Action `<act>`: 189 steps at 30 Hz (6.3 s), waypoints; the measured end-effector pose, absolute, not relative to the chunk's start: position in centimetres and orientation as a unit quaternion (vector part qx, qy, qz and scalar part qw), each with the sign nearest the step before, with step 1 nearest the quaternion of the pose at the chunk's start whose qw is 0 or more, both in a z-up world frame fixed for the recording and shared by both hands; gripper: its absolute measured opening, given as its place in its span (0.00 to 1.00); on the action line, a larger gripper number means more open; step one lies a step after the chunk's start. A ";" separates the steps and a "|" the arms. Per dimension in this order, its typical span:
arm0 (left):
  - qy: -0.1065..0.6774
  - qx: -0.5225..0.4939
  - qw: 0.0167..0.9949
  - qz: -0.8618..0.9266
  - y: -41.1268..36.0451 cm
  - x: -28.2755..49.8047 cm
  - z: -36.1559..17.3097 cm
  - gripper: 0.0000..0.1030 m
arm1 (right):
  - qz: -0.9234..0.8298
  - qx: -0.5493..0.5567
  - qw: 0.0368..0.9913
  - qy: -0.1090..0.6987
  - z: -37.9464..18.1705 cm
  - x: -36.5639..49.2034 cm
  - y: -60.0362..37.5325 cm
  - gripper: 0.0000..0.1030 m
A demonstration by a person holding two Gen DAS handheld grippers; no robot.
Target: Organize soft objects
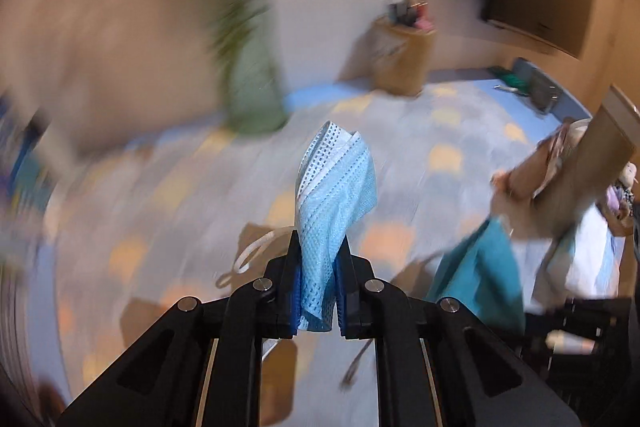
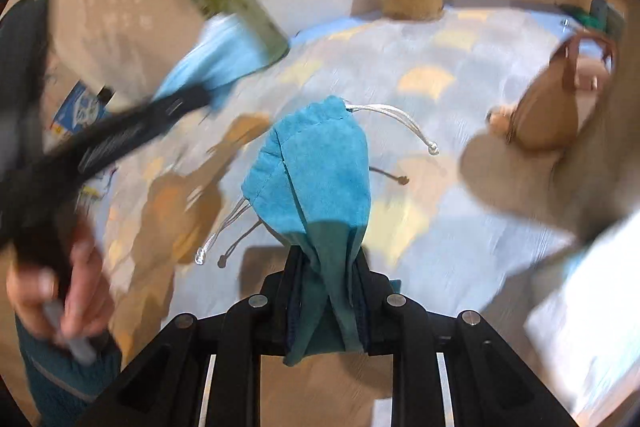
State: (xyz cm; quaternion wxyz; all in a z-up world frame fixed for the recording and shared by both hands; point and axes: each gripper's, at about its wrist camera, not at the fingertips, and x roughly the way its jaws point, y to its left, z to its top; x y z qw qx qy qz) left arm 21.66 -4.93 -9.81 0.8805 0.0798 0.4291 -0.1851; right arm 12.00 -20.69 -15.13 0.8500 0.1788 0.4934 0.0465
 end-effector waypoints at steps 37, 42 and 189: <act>0.485 -0.007 0.854 -0.186 2.3 12.2 -16.2 0.60 | 0.025 0.011 0.878 0.479 -19.4 6.2 -15.6 0.38; 0.495 -0.027 0.844 -0.205 3.1 14.6 -16.3 0.69 | 0.032 0.026 0.877 0.480 -19.5 6.3 -16.2 0.38; 0.445 -0.012 0.894 -0.046 3.2 16.6 -16.9 0.78 | -0.012 0.015 0.935 0.355 -18.3 12.8 -16.1 0.93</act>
